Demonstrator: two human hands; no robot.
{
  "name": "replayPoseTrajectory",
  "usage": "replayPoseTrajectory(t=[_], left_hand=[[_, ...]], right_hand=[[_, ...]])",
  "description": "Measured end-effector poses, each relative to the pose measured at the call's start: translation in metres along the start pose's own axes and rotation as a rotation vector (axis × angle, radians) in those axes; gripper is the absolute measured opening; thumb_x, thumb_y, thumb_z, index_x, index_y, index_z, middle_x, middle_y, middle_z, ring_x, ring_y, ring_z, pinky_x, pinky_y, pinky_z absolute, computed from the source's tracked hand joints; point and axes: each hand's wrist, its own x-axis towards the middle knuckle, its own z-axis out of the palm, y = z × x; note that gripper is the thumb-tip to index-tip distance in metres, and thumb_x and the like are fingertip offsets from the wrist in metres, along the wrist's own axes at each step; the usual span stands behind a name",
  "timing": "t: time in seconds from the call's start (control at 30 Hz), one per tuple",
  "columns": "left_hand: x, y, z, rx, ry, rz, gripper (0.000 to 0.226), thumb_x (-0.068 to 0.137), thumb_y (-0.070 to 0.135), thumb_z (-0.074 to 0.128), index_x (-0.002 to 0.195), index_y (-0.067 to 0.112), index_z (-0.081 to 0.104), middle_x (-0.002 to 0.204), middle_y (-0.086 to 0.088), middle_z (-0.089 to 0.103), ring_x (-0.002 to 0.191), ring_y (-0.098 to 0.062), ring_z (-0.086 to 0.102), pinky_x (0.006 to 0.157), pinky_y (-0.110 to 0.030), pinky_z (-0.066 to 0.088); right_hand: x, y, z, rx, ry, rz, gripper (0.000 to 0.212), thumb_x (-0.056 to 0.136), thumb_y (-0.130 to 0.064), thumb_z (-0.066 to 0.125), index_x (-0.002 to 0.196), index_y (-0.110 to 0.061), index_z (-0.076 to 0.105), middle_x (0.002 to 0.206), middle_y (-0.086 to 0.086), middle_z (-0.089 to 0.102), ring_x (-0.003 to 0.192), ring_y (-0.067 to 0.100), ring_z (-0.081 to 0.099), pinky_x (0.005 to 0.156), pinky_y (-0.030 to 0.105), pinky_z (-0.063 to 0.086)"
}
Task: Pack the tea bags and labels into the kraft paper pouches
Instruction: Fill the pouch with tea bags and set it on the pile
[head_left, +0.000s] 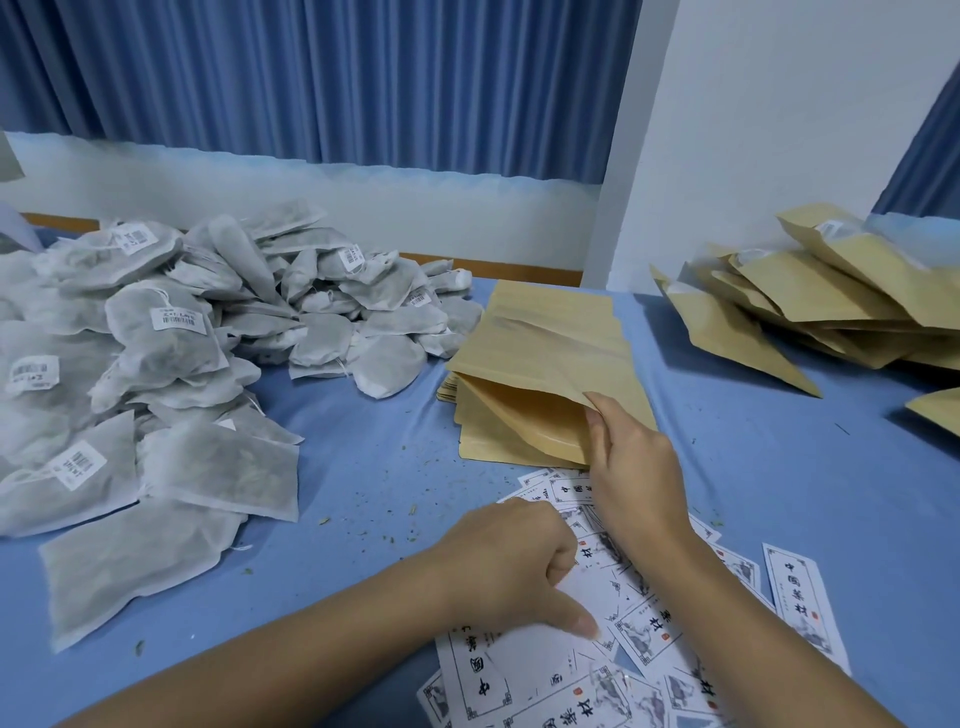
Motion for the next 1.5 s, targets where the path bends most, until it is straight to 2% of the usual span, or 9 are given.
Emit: replayPoseTrajectory(t=[0.1,0.33,0.6,0.73,1.03,1.13,1.33,1.4,1.5], left_hand=[[0.005,-0.010,-0.002,-0.282,0.095,-0.005,0.056,0.084,0.038,0.078,0.055,0.010,0.038,0.049,0.003,0.031,0.046,-0.013,0.028,0.048,-0.027,0.026],[0.018,-0.025,-0.011,-0.364,0.455,-0.152,0.060,0.100,0.050,0.050,0.054,0.013,0.036,0.048,-0.002,0.037,0.045,-0.018,0.033,0.052,-0.030,0.031],[0.037,-0.010,-0.035,-1.460,0.354,-0.501,0.020,0.107,0.013,0.039,0.094,0.003,0.051,0.057,-0.006,0.058,0.036,-0.011,0.046,0.031,-0.017,0.028],[0.057,0.000,-0.043,-1.751,0.461,-0.479,0.031,0.104,-0.001,0.032,0.104,-0.006,0.063,0.089,-0.020,0.075,0.066,-0.023,0.074,0.052,-0.025,0.057],[0.140,-0.013,-0.058,-1.989,0.854,-0.428,0.034,0.098,0.001,0.045,0.127,0.008,0.061,0.122,-0.013,0.069,0.102,-0.031,0.066,0.099,-0.048,0.052],[0.154,-0.013,-0.045,-1.658,0.664,-0.267,0.020,0.091,0.015,0.058,0.111,0.014,0.063,0.107,-0.011,0.066,0.097,-0.027,0.058,0.099,-0.043,0.048],[0.131,-0.019,-0.041,0.210,0.275,-0.095,0.021,0.098,0.012,0.044,0.112,0.014,0.059,0.112,-0.008,0.062,0.102,-0.029,0.058,0.090,-0.037,0.048],[0.108,-0.024,-0.040,0.368,0.406,-0.108,0.017,0.096,0.021,0.046,0.102,0.017,0.061,0.103,-0.007,0.066,0.093,-0.032,0.062,0.072,-0.038,0.048],[0.070,-0.038,-0.038,0.276,0.956,0.314,0.027,0.093,0.020,0.053,0.066,0.019,0.050,0.060,0.005,0.049,0.055,-0.019,0.048,0.049,-0.030,0.033]], right_hand=[[0.000,0.001,0.000,-0.016,-0.001,0.009,0.034,0.107,-0.031,0.041,0.134,-0.025,0.060,0.091,0.004,0.070,0.081,0.030,0.060,0.070,0.040,0.050],[0.000,0.000,0.000,-0.013,0.002,-0.007,0.030,0.107,-0.031,0.041,0.128,-0.024,0.061,0.087,0.002,0.067,0.079,0.029,0.058,0.069,0.041,0.051],[-0.002,-0.006,-0.001,-0.070,-0.030,-0.061,0.031,0.104,-0.021,0.041,0.128,-0.026,0.060,0.091,0.000,0.065,0.076,0.025,0.055,0.066,0.036,0.048],[-0.003,-0.008,-0.002,-0.043,-0.022,-0.063,0.032,0.100,-0.017,0.046,0.128,-0.023,0.061,0.097,0.004,0.069,0.081,0.027,0.058,0.068,0.038,0.050],[-0.001,-0.010,0.001,-0.063,0.020,-0.092,0.020,0.106,-0.017,0.041,0.103,-0.014,0.061,0.082,0.003,0.055,0.071,0.028,0.049,0.061,0.040,0.045],[0.000,-0.007,0.001,0.004,0.018,-0.079,0.022,0.107,-0.020,0.041,0.105,-0.014,0.061,0.083,0.004,0.057,0.072,0.028,0.051,0.064,0.042,0.048],[0.003,0.000,-0.003,0.044,0.039,-0.058,0.022,0.105,-0.016,0.041,0.109,-0.015,0.063,0.085,0.003,0.062,0.073,0.028,0.053,0.065,0.043,0.049],[0.005,0.000,-0.001,0.032,0.018,-0.057,0.022,0.105,-0.015,0.042,0.110,-0.015,0.064,0.087,0.005,0.062,0.074,0.028,0.054,0.067,0.044,0.050],[0.007,0.001,0.000,0.013,0.000,-0.029,0.024,0.105,-0.014,0.043,0.117,-0.016,0.064,0.096,0.007,0.065,0.081,0.031,0.058,0.072,0.044,0.051]])
